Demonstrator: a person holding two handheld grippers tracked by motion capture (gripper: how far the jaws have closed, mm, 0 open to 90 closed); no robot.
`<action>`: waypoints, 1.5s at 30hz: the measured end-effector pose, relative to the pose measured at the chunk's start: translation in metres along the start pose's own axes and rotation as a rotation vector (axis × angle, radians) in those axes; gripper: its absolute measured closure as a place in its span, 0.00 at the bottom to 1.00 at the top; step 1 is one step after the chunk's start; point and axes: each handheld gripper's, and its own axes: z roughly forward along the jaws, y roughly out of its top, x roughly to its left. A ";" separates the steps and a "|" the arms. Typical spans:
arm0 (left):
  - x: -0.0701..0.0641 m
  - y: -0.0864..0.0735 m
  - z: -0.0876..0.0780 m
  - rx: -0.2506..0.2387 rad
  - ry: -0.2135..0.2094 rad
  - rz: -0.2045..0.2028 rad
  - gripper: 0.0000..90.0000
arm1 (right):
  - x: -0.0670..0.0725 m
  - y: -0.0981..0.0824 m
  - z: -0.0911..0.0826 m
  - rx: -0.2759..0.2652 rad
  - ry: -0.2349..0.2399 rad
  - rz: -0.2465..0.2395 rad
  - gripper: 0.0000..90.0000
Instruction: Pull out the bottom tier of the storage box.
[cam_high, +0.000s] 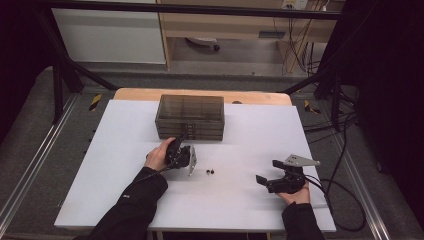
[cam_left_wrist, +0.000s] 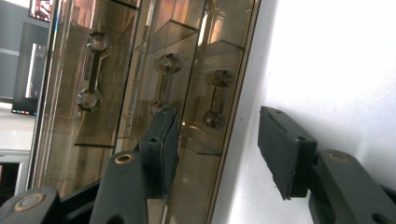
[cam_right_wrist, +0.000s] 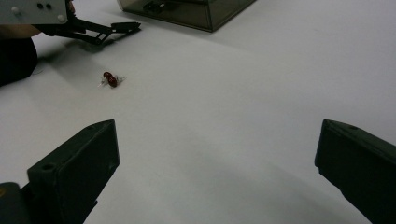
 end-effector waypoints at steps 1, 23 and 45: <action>-0.001 0.000 0.001 -0.003 0.006 0.002 0.53 | 0.000 0.000 0.000 0.000 0.000 0.000 0.01; -0.010 0.003 0.008 0.000 0.078 0.076 0.64 | 0.000 0.000 0.000 -0.001 -0.002 -0.001 0.01; -0.019 0.004 0.015 0.010 0.127 0.151 0.81 | 0.000 0.001 -0.001 -0.003 0.000 0.004 0.01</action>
